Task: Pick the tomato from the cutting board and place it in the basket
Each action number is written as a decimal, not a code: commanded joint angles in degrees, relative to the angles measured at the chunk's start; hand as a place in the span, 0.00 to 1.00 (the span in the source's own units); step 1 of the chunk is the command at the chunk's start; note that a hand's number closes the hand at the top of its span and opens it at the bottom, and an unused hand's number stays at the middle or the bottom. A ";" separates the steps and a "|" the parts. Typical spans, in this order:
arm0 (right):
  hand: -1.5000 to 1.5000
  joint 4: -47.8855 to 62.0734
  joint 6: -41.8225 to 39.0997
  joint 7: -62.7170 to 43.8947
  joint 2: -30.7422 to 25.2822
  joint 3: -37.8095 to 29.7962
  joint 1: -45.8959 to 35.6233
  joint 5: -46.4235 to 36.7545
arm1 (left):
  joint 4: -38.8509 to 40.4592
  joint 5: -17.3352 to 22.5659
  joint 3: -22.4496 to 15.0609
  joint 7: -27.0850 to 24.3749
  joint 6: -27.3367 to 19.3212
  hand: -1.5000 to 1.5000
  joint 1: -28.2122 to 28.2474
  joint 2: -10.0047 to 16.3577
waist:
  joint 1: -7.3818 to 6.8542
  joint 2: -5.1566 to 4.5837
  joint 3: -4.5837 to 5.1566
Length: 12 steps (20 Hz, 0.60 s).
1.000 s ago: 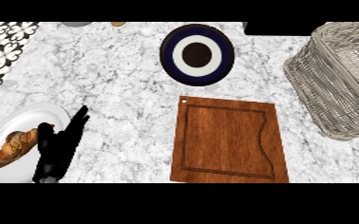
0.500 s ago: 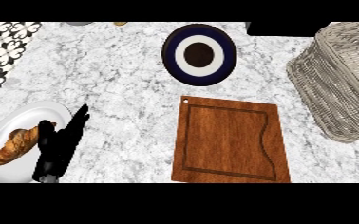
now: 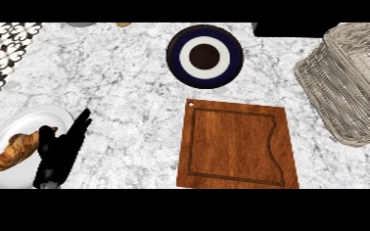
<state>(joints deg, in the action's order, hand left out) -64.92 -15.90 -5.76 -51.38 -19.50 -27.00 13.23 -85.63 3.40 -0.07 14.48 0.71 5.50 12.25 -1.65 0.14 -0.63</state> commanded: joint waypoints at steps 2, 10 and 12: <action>1.00 11.08 -0.81 10.19 2.29 0.74 -1.70 -3.72 | 3.82 -1.73 -1.84 1.25 -0.78 0.50 2.11 -1.97 | 0.11 -0.69 0.54; 0.00 19.31 6.53 20.91 -2.93 6.40 -1.91 -19.08 | 5.82 -0.29 0.83 0.92 0.68 0.50 0.29 -0.35 | 0.03 -0.88 0.54; 0.00 24.63 6.20 24.00 -4.75 4.56 -5.32 -19.01 | 4.55 -0.21 0.10 4.81 -0.25 0.50 -2.49 -1.47 | 0.02 -0.84 0.50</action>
<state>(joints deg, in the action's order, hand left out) -46.61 -9.89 11.45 -54.27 -14.57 -30.19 -3.24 -84.93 2.66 -0.17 15.30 0.57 4.18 11.47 -1.89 -0.13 -0.71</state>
